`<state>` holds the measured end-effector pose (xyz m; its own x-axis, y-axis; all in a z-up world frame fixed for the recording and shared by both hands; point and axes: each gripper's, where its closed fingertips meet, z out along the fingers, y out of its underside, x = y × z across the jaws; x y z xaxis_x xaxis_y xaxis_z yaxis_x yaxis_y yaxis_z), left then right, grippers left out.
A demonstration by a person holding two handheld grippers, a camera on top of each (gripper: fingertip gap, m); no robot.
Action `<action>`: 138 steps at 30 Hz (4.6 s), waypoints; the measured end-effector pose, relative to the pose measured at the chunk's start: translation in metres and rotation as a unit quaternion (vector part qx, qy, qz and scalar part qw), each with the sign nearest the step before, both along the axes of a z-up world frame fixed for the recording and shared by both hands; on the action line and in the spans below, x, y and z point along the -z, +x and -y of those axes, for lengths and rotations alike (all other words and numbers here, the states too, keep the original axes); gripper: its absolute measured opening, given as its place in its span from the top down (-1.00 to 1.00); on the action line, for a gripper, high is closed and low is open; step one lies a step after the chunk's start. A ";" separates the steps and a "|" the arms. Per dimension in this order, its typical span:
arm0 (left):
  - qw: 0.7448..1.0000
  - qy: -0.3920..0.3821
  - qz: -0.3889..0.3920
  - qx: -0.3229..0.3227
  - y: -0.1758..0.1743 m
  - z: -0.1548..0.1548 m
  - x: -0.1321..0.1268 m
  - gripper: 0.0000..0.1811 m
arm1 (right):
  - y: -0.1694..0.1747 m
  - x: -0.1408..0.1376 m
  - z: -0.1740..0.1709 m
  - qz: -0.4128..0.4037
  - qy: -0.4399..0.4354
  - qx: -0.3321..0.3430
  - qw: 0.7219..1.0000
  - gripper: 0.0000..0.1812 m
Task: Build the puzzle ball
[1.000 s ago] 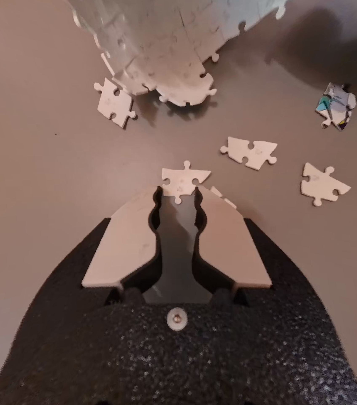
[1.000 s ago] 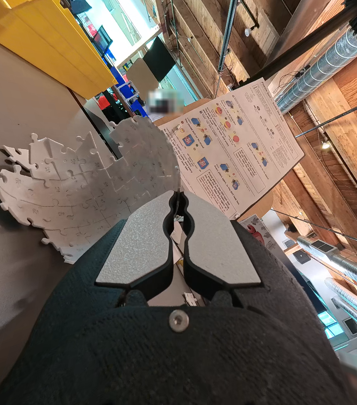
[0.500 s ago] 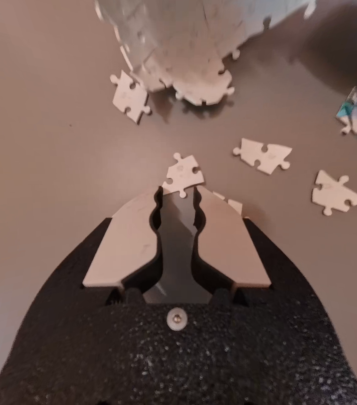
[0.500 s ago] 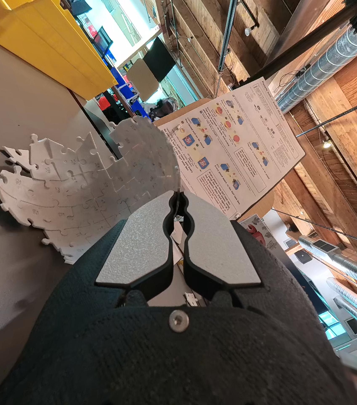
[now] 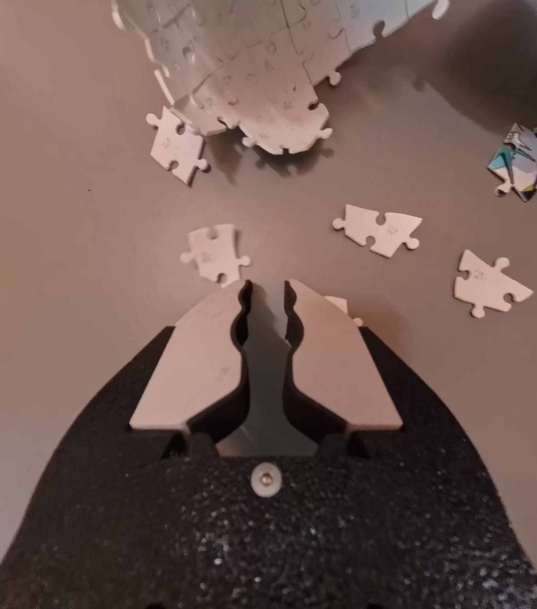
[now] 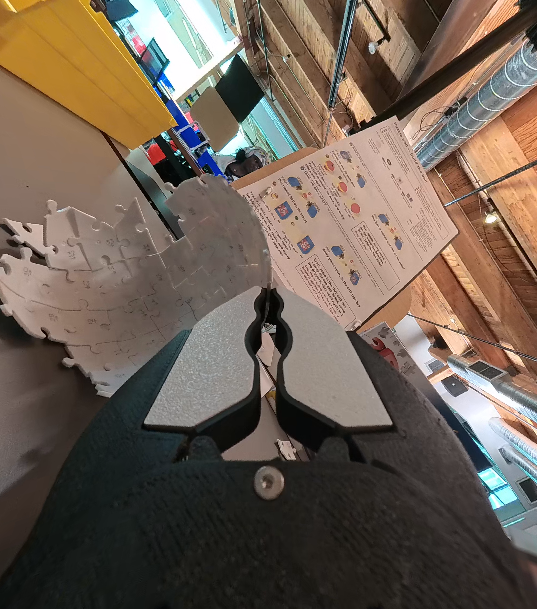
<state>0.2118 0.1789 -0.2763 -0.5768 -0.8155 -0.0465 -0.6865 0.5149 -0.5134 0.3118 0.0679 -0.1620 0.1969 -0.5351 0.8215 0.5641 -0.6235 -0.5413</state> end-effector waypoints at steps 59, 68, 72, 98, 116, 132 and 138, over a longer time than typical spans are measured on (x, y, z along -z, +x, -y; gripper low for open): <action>0.987 -0.089 0.043 -0.128 0.038 0.082 -0.011 0.88 | -0.013 -0.001 -0.001 0.011 -0.005 -0.004 1.000 0.97; 0.983 -0.093 0.022 -0.157 0.042 0.086 -0.005 0.88 | -0.015 -0.002 -0.002 0.011 -0.004 -0.007 1.000 0.97; 0.983 -0.087 0.028 -0.158 0.042 0.084 -0.006 0.80 | -0.015 -0.002 -0.002 0.009 -0.002 -0.009 1.000 0.96; 0.979 -0.103 0.173 0.012 0.116 0.023 -0.048 0.64 | -0.012 -0.001 0.001 -0.009 0.015 -0.010 1.000 0.96; 0.975 -0.155 0.024 0.159 0.122 0.045 -0.040 0.81 | -0.013 -0.001 -0.001 -0.009 0.019 -0.018 1.000 0.96; 0.982 -0.092 0.031 0.160 0.124 0.046 -0.031 0.94 | -0.010 0.004 -0.001 -0.030 0.018 -0.020 0.999 0.82; 0.983 -0.083 0.059 0.151 0.123 0.049 -0.037 0.96 | -0.015 -0.004 -0.001 -0.043 0.041 -0.046 0.997 0.64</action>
